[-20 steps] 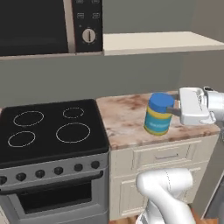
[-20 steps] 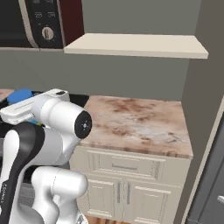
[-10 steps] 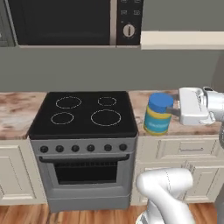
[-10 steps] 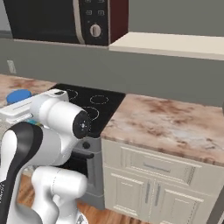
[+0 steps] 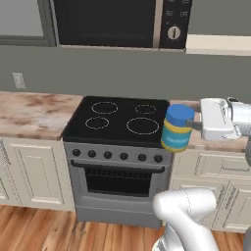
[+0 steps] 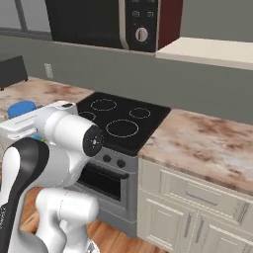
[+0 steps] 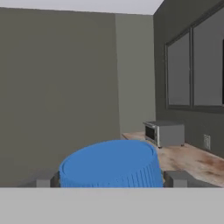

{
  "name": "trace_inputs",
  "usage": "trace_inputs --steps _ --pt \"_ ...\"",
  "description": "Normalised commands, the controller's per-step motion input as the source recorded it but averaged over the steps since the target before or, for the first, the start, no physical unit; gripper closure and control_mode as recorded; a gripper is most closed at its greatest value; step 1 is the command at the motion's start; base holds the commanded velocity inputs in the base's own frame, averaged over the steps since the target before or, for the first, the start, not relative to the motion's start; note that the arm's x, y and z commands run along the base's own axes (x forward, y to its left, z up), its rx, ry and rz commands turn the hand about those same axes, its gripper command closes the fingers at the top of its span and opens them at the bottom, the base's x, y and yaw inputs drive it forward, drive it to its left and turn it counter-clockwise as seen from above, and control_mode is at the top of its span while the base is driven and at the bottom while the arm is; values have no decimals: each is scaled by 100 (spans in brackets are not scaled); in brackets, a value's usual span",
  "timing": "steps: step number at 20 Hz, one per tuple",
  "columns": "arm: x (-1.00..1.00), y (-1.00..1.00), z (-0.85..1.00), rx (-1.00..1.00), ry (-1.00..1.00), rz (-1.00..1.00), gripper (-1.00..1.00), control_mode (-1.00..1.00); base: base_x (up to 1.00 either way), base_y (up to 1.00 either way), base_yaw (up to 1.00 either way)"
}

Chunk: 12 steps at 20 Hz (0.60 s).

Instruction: Move the mayonnaise and oil and vinegar bottle from the cabinet to the dining counter.

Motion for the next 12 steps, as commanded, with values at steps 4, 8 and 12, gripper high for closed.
trace_inputs --steps 4,8,12 --pt "0 0 0 0 0 0 100 100 -16 42 34" --pt "0 0 0 0 0 0 100 100 -1 56 38" --pt "0 0 0 0 0 0 100 100 0 61 44"
